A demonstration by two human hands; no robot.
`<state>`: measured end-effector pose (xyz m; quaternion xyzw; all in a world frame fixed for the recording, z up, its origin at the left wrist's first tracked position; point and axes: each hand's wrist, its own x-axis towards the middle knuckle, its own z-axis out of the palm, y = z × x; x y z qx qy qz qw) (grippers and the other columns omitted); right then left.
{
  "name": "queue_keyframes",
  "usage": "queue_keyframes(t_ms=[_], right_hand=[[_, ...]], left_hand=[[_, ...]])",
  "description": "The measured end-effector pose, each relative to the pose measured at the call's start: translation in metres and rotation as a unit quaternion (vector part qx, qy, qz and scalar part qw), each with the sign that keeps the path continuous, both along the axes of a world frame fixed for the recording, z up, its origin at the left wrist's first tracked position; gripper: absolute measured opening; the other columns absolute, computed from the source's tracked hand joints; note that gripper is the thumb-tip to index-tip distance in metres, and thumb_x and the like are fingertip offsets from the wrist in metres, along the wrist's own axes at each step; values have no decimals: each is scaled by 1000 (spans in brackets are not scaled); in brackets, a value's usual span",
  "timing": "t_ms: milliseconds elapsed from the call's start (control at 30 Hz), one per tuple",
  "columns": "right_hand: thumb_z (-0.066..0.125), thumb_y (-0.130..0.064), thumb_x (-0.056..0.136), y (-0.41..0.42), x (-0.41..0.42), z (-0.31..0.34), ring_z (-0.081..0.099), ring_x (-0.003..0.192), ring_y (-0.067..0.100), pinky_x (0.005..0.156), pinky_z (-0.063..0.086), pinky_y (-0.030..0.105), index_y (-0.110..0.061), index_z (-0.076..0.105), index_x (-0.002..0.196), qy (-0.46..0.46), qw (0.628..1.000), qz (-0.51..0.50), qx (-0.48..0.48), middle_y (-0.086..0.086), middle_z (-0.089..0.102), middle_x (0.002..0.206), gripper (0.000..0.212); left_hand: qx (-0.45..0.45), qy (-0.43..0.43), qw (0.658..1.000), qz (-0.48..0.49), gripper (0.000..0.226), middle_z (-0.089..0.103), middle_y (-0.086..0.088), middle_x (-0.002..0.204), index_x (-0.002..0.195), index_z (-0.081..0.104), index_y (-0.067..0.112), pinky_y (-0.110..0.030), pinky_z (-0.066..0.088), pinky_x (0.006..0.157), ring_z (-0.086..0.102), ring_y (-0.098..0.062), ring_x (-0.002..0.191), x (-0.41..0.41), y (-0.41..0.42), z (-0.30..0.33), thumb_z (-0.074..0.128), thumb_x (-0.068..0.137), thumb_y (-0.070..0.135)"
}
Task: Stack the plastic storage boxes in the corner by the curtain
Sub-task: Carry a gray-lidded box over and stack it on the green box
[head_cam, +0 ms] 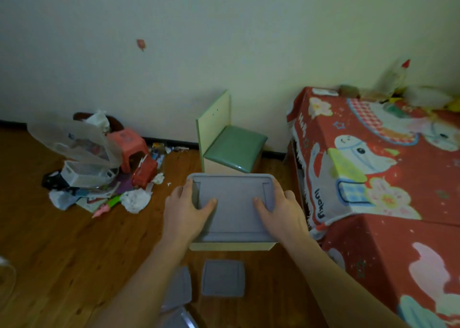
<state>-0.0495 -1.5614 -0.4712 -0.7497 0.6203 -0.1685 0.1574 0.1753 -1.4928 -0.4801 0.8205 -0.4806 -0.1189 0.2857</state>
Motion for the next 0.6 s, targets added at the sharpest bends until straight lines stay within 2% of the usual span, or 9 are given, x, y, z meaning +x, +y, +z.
queue_keyframes(t_ms=[67, 200, 333, 467, 600], right_hand=[[40, -67, 92, -9, 2, 30, 44, 74, 13, 55, 33, 25, -33, 14, 154, -1, 1000, 4, -1, -1, 38, 102, 76], [39, -67, 92, -22, 6, 89, 45, 75, 14, 62, 38, 29, -33, 13, 155, -13, 1000, 10, -6, 1, 41, 104, 76], [37, -68, 92, -33, 7, 145, 44, 72, 14, 58, 36, 29, -29, 16, 155, -17, 999, 12, -26, 1, 39, 102, 77], [39, -68, 90, -41, 4, 191, 57, 94, 26, 68, 39, 32, -27, 22, 154, -24, 999, 14, -39, 9, 50, 117, 78], [43, -66, 90, -40, -6, 239, 57, 108, 34, 83, 44, 37, -23, 30, 151, -25, 999, 14, -39, 17, 53, 123, 76]], left_hand=[[-7, -5, 1000, 0, 90, 45, -8, 141, 149, 32, 20, -41, 40, 100, 41, -29, 126, 0, -6, 32, 55, 79, 71], [-27, -26, 999, -3, 89, 47, -7, 137, 148, 32, 20, -41, 43, 96, 45, -28, 123, 5, -17, 97, 56, 79, 70], [-40, -46, 998, -10, 87, 46, -8, 139, 146, 36, 18, -43, 43, 98, 45, -29, 124, 7, -27, 161, 56, 78, 69], [-50, -51, 997, -16, 86, 48, -10, 138, 145, 38, 14, -43, 43, 100, 45, -31, 124, 4, -33, 210, 57, 80, 67], [-50, -52, 997, -18, 79, 52, -11, 131, 140, 43, 14, -37, 45, 90, 53, -30, 114, -9, -30, 258, 60, 81, 65]])
